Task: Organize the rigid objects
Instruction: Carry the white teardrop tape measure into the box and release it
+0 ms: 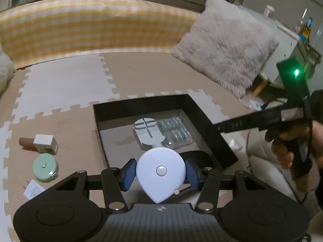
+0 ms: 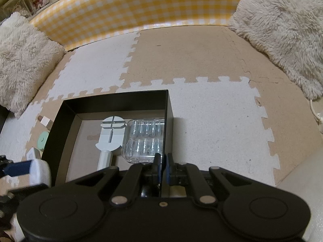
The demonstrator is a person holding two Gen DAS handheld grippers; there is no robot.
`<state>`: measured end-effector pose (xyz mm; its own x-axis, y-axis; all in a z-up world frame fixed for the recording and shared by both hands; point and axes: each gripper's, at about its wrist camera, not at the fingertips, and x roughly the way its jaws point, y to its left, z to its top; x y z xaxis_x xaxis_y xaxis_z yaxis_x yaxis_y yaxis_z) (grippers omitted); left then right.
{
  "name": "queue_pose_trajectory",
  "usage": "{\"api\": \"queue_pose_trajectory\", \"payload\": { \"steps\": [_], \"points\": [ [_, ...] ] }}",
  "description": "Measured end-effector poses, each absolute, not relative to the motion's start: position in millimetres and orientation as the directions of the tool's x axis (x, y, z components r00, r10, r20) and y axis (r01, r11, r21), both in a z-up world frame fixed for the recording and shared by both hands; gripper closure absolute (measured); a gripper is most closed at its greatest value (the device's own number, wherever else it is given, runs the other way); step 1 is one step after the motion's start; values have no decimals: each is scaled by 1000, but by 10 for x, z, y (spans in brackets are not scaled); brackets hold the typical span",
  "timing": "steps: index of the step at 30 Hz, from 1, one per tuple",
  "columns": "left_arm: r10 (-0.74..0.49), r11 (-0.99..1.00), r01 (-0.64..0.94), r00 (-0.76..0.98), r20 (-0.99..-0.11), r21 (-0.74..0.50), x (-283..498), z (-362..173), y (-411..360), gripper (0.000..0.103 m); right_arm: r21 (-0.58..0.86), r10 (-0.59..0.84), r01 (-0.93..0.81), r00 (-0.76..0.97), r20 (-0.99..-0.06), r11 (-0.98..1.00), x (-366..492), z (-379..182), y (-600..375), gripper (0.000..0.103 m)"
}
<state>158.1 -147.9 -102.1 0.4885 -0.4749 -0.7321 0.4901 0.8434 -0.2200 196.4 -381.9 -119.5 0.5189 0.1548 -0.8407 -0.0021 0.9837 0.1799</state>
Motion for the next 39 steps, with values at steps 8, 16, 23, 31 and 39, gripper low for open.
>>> {"api": "queue_pose_trajectory", "payload": {
  "steps": [8, 16, 23, 31, 39],
  "points": [
    [-443, 845, 511, 502, -743, -159, 1686, -1163, -1526, 50, 174, 150, -3, 518, -842, 985, 1967, -1200, -3804, 98],
    [-444, 829, 543, 493, -748, -135, 1689, -1183, -1548, 50, 164, 143, -5, 515, -845, 986, 1964, -1197, -3789, 98],
    [-399, 821, 566, 482, -780, -71, 1678, -1169, -1502, 50, 169, 147, -4, 514, -845, 986, 1968, -1191, -3802, 98],
    [-420, 808, 583, 467, -779, -85, 1635, -1146, -1503, 38, 177, 154, -3, 514, -844, 984, 1969, -1193, -3798, 97],
    [-438, 801, 588, 446, -780, -114, 1580, -1081, -1486, 31, 174, 151, -4, 514, -845, 985, 1968, -1196, -3795, 97]
  ]
}}
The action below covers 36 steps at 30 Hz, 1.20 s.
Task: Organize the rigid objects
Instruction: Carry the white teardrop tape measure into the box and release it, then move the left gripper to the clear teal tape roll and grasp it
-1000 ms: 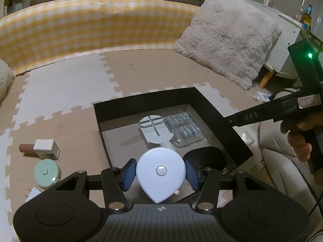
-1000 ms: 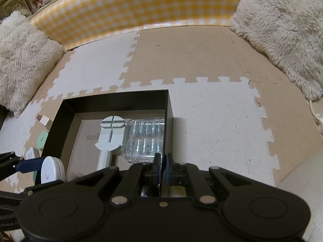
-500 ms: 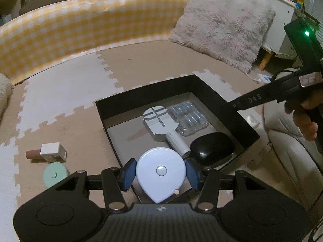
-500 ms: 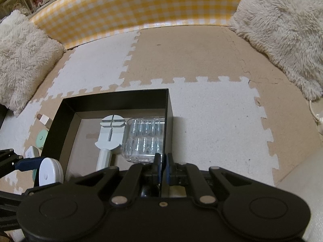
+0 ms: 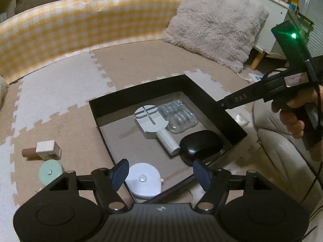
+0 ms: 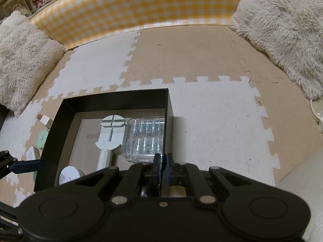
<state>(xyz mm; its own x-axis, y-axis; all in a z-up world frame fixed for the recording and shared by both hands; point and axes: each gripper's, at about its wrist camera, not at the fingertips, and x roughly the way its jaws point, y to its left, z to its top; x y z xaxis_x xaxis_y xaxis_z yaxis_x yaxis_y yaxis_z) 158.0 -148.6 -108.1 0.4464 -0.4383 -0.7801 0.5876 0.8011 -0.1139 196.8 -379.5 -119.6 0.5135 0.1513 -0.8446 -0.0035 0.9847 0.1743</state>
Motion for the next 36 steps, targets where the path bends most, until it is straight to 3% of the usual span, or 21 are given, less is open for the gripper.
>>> {"api": "queue_pose_trajectory", "payload": {
  "steps": [16, 36],
  "points": [
    [-465, 804, 577, 458, -757, -144, 1438, -849, -1403, 0, 170, 148, -5, 512, -846, 985, 1964, -1202, -3792, 97],
    [-448, 828, 537, 455, -770, -164, 1374, -813, -1161, 0, 158, 141, -10, 506, -851, 987, 1956, -1199, -3778, 97]
  ]
}}
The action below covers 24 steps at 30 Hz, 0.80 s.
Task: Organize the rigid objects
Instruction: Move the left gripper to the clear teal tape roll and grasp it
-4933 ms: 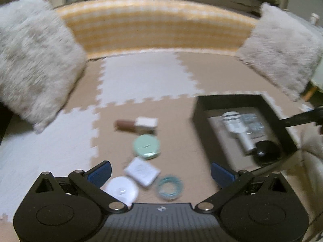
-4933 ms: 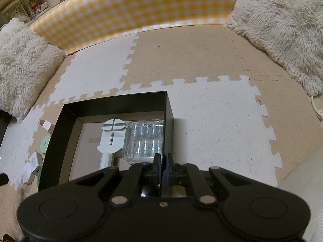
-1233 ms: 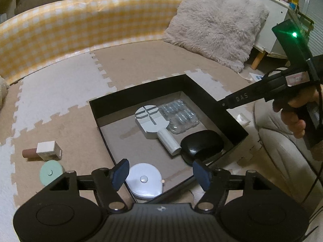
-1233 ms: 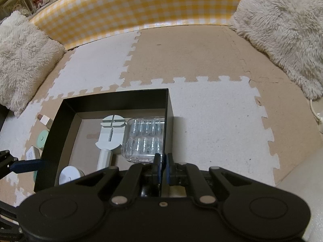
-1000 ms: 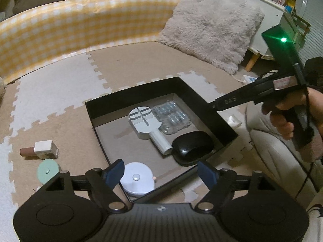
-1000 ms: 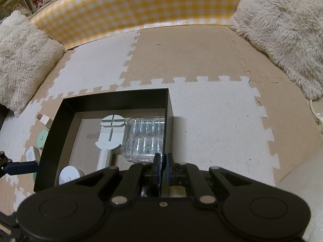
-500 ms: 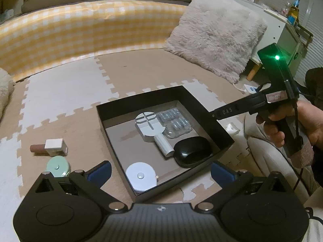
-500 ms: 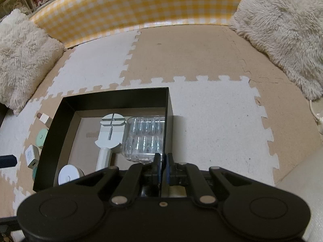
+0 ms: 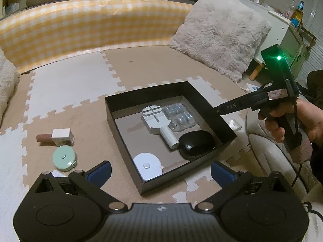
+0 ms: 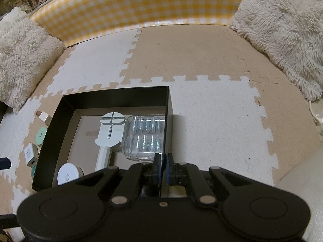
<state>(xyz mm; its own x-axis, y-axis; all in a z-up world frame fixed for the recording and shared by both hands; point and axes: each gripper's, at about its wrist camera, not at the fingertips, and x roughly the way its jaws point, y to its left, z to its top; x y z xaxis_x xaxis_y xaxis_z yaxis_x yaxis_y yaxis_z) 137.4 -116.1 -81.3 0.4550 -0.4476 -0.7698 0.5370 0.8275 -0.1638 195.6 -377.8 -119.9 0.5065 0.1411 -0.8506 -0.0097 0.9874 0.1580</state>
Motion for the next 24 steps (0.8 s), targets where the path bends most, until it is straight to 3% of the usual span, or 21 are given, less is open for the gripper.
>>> {"api": "queue_pose_trajectory", "payload": {
  "steps": [14, 20, 24],
  "points": [
    [-337, 913, 390, 547, -767, -122, 1552, -754, -551, 0, 155, 139, -11, 507, -851, 988, 1958, -1198, -3772, 97],
    [-262, 912, 405, 465, -846, -61, 1672, -1041, -399, 0, 156, 140, -11, 507, -851, 988, 1957, -1198, -3771, 97],
    [-279, 899, 430, 412, -867, -85, 1666, -1191, -419, 0, 156, 140, -11, 507, -851, 988, 1957, -1197, -3770, 97]
  ]
}}
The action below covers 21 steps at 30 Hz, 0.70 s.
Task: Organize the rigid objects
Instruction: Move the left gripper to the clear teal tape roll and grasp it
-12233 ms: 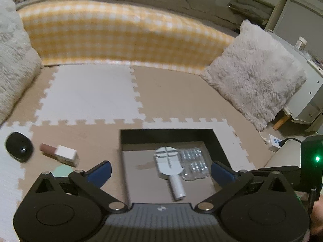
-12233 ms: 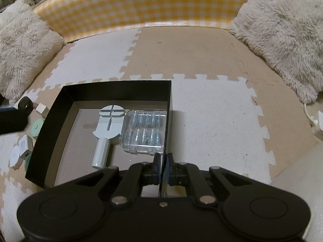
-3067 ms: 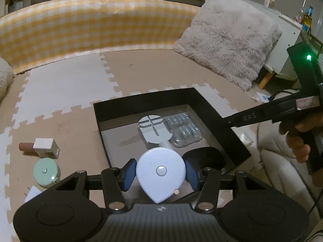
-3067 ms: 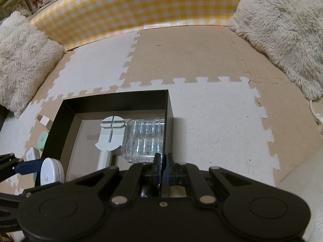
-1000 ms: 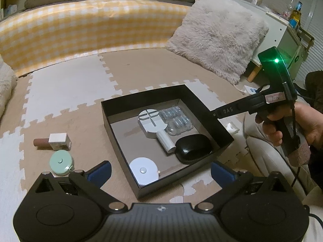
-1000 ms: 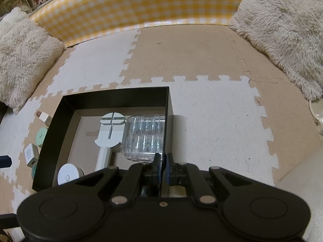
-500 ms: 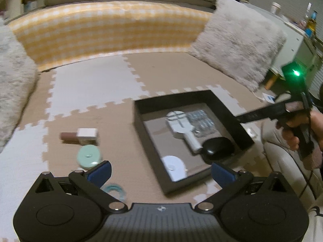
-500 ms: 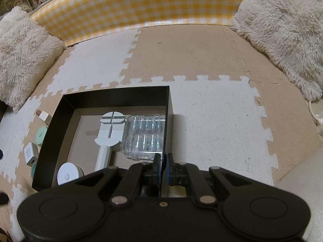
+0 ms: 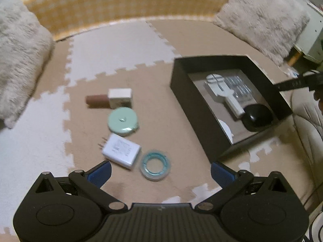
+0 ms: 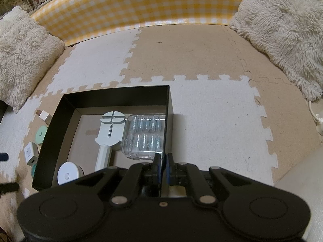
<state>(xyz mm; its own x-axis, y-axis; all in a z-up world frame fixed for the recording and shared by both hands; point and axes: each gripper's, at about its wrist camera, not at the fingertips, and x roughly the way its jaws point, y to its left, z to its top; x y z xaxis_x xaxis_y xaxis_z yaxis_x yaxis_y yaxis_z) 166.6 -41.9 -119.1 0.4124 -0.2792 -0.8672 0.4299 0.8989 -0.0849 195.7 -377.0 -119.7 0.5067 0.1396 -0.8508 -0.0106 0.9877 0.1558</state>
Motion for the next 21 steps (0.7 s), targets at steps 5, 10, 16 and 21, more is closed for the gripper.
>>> {"api": "queue_pose_trajectory", "payload": {
  "steps": [5, 10, 16, 21],
  "points": [
    [-251, 896, 439, 380, -890, -65, 1708, -1352, -517, 15, 156, 139, -10, 506, -851, 988, 1958, -1197, -3770, 97],
    [-228, 905, 422, 375, -899, -54, 1774, -1550, -541, 21, 155, 139, -10, 506, -851, 988, 1958, -1197, -3769, 97],
    [-229, 917, 394, 393, -890, -62, 1851, -1653, -525, 42, 155, 139, -10, 506, -851, 988, 1958, -1197, -3769, 97],
    [-224, 918, 393, 404, -887, -53, 1866, -1632, -533, 59, 155, 139, -10, 506, -851, 988, 1958, -1196, -3769, 97]
  ]
}}
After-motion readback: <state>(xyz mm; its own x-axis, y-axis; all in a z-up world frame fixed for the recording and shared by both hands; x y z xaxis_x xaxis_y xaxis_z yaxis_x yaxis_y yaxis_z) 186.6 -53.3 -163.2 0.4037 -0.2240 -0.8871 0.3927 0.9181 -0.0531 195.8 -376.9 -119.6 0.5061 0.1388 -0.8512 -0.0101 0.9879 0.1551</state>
